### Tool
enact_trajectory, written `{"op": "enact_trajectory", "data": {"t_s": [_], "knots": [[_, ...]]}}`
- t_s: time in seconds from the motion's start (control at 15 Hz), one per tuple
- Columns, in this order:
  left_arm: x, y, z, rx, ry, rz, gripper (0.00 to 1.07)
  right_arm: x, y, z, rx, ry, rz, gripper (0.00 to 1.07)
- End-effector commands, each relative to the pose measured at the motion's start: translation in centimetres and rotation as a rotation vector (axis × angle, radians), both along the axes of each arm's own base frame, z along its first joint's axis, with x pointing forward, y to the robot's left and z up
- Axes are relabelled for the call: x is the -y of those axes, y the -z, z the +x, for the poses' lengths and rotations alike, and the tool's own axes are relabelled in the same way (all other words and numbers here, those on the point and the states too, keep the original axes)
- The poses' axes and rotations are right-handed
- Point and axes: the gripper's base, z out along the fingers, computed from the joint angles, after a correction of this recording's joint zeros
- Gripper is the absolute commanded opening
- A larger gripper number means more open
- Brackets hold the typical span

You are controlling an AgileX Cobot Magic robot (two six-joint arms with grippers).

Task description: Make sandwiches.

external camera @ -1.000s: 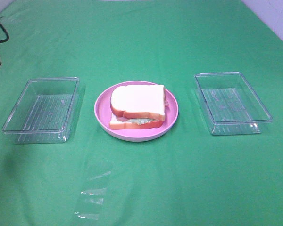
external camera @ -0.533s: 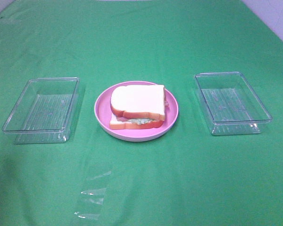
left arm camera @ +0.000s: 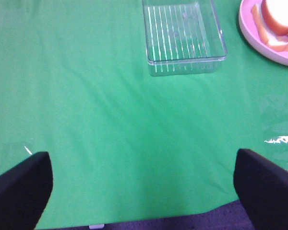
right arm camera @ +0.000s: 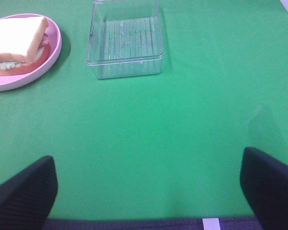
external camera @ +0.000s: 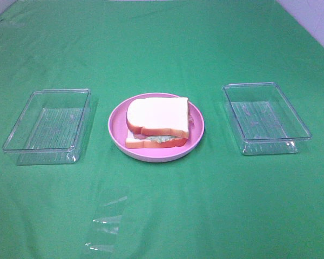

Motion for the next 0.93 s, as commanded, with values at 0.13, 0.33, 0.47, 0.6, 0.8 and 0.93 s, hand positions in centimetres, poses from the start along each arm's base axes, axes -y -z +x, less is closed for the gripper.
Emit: {"op": "enact_trajectory", "data": {"t_s": [0.13, 0.33, 0.47, 0.6, 0.8, 0.93], "knots": [[0.0, 1.0, -3.9, 0.193, 0.022, 0.009, 0.94, 0.0, 0.1, -0.3, 0.033, -0.007, -0.008, 0.98], [0.0, 1.9, -4.4, 0.23, 0.018, 0.011, 0.94, 0.0, 0.1, -0.3, 0.033, -0.007, -0.008, 0.98], [0.0, 1.9, -4.4, 0.232, 0.015, 0.008, 0.94, 0.0, 0.1, -0.3, 0.028, -0.007, -0.007, 0.98], [0.0, 1.9, -4.4, 0.233, 0.017, 0.004, 0.94, 0.0, 0.1, -0.3, 0.028, -0.007, -0.007, 0.98], [0.0, 1.9, -4.4, 0.233, 0.017, 0.004, 0.94, 0.0, 0.1, -0.3, 0.028, -0.007, -0.007, 0.98], [0.0, 1.9, -4.4, 0.234, -0.018, 0.008, 0.94, 0.0, 0.1, -0.3, 0.028, -0.007, -0.007, 0.98]]}}
